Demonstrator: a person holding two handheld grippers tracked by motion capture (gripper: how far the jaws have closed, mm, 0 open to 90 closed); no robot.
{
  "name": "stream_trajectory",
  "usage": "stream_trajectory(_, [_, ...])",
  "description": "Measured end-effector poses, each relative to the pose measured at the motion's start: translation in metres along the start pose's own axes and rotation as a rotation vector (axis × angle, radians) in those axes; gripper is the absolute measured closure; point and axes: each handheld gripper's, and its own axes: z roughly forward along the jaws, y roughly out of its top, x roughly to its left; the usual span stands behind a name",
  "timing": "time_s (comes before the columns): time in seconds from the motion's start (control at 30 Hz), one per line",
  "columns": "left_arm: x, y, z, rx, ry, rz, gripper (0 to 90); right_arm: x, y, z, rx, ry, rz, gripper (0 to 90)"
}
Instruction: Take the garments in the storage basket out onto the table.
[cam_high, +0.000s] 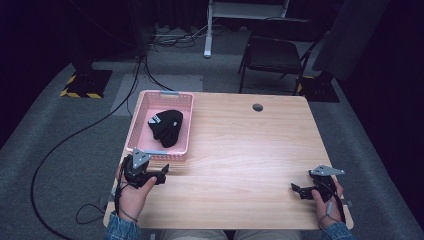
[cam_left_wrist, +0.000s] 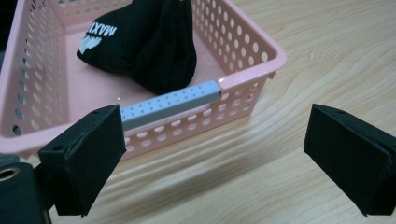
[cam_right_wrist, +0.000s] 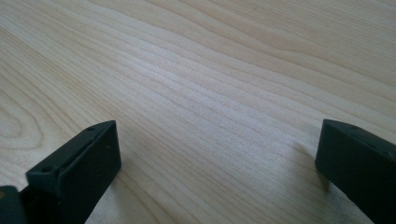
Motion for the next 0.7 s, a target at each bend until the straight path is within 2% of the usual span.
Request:
stream_trajectory(0.43, [0.001,0.021,0.000,-0.023,0.004,0.016,5.3,0.000,0.000,0.000,0.000,0.000,0.000,0.2])
stream_trajectory(0.6, [0.000,0.027,0.004,-0.041,0.012,0.001,5.7,0.000,0.000,0.000,0.000,0.000,0.000,0.1])
stream_trajectory(0.7, [0.000,0.031,0.006,-0.042,0.011,0.011,5.8,0.000,0.000,0.000,0.000,0.000,0.000,0.1])
